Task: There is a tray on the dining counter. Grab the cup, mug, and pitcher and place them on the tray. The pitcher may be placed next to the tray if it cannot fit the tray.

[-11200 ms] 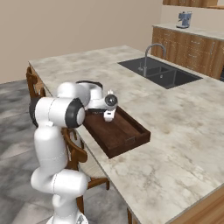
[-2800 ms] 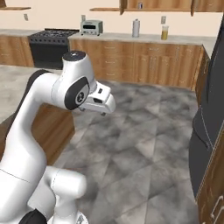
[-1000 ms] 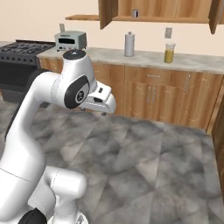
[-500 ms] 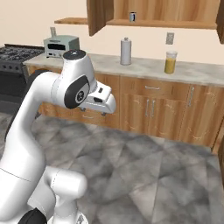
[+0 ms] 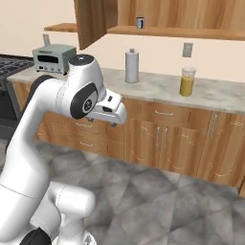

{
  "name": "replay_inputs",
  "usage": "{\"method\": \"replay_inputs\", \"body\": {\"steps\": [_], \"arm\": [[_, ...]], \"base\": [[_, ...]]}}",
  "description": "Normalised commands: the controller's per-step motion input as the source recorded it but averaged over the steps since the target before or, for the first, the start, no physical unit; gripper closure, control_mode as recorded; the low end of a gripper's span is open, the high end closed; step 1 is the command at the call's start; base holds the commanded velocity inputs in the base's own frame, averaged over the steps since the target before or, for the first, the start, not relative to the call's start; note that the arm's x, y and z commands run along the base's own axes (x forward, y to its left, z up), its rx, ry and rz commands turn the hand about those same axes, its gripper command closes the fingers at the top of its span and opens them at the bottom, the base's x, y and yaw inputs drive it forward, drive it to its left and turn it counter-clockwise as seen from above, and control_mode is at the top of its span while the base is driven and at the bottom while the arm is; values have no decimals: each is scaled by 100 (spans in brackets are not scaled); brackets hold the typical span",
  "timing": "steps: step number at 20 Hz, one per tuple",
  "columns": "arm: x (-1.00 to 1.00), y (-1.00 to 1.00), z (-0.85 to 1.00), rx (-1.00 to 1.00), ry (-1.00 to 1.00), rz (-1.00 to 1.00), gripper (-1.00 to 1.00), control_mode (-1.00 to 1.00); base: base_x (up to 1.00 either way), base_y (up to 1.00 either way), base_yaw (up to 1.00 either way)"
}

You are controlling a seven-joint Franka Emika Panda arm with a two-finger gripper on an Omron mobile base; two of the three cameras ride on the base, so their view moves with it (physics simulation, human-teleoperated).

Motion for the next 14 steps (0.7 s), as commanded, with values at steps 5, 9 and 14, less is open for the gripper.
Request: {"method": "replay_inputs", "body": {"steps": [5,9,14], "arm": [[0,0,0,0,0,0,-100,100],[0,0,0,0,0,0,-100,100],[0,0,0,0,0,0,-100,100]], "base": [[100,-2,5],[100,0,4],[100,0,1]]}}
